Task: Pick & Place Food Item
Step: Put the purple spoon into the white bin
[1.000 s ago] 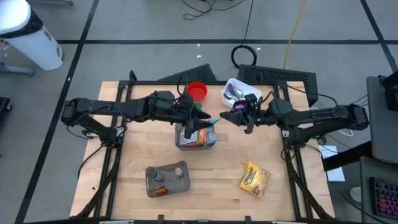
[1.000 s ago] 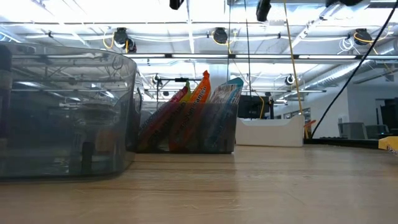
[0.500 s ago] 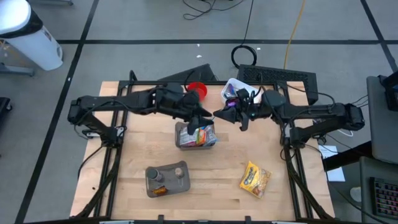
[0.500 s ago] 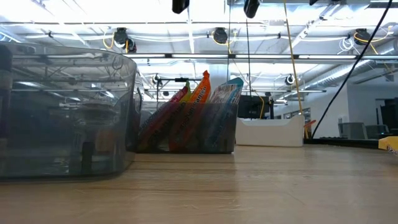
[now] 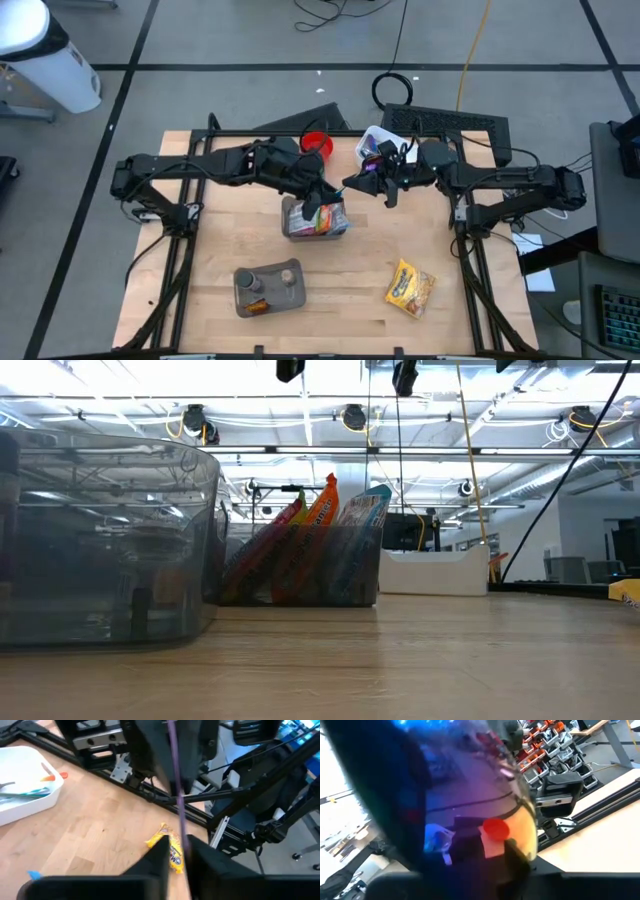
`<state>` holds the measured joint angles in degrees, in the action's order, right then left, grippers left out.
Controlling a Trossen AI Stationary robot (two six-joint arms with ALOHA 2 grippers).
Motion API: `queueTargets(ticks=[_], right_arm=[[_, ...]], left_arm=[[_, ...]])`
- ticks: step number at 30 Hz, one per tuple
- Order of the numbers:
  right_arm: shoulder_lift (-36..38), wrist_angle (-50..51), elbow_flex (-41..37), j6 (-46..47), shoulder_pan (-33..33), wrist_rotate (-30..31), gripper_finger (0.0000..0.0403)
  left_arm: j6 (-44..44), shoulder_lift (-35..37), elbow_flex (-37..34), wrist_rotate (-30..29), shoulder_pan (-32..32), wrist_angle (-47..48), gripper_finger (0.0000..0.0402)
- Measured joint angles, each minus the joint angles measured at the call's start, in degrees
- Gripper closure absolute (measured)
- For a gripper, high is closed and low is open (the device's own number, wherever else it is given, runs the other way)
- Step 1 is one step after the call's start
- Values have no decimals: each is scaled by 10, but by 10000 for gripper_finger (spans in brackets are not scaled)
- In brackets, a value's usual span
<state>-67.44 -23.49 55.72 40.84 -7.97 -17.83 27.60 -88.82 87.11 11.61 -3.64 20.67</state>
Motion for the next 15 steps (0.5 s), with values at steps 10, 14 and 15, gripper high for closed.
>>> queueTargets(ticks=[10,14,15], right_arm=[[0,-2,0,-4,0,-2,403],[1,-4,0,-3,0,-2,396],[1,-7,0,-2,0,-3,391]], left_arm=[[-24,0,0,6,-1,-10,394],[-29,0,0,3,-1,-11,396],[-31,0,0,3,-1,-12,396]])
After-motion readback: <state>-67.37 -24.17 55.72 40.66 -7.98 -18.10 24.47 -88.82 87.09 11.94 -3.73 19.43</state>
